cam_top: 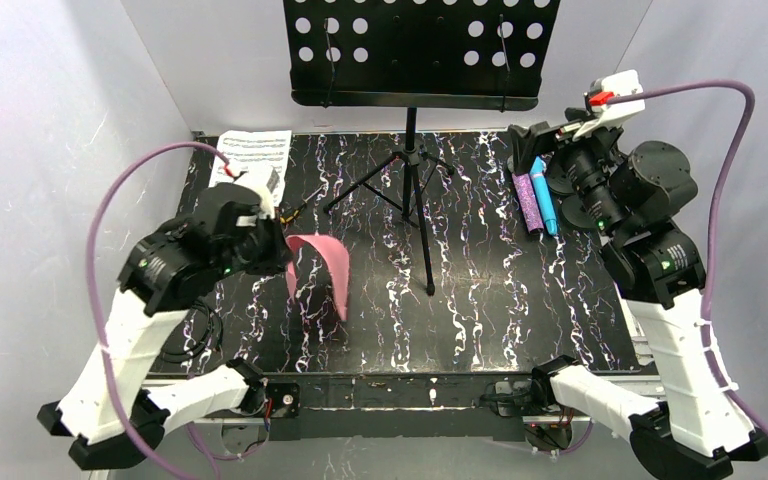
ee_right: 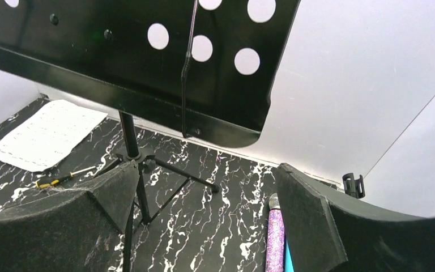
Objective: Pack up the instrument practice props
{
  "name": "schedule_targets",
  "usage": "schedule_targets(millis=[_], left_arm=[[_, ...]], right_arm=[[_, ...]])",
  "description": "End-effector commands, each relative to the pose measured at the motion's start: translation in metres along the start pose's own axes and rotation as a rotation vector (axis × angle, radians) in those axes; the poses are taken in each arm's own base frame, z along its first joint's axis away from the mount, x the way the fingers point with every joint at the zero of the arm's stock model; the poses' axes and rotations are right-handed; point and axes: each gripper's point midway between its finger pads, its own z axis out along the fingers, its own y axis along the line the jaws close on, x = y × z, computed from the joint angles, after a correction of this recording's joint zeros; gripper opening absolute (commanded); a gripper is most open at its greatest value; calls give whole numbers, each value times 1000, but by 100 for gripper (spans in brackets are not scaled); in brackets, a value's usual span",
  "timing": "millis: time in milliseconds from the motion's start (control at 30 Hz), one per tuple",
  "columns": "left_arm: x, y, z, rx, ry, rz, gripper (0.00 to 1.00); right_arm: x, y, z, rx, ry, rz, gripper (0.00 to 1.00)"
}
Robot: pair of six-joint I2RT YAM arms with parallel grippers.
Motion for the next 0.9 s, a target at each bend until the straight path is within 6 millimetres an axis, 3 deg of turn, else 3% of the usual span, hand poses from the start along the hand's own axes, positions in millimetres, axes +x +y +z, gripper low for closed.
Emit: schedule_targets(millis=[0, 167, 267, 400, 567, 733, 867], left_arm=[[27, 12, 27, -92, 141, -53, 0], [35, 17, 60, -27, 241, -240, 0], [21, 23, 69, 13, 240, -341, 0], [-13, 29, 75, 65, 190, -433, 0], [-60, 54, 86, 95, 98, -588, 0], [-98, 102, 99, 44, -3, -740, 0], [-157, 132, 113, 78, -130, -813, 0]], right_arm=[[-11, -4, -11, 13, -64, -10, 99], [5, 8, -8, -42, -32, 14, 99], [12, 12, -8, -62, -21, 15, 99], [16, 15, -9, -78, -13, 11, 99], [21, 19, -10, -102, -6, 10, 99], [23, 22, -11, -114, -1, 6, 99], [25, 26, -11, -123, 4, -30, 99]])
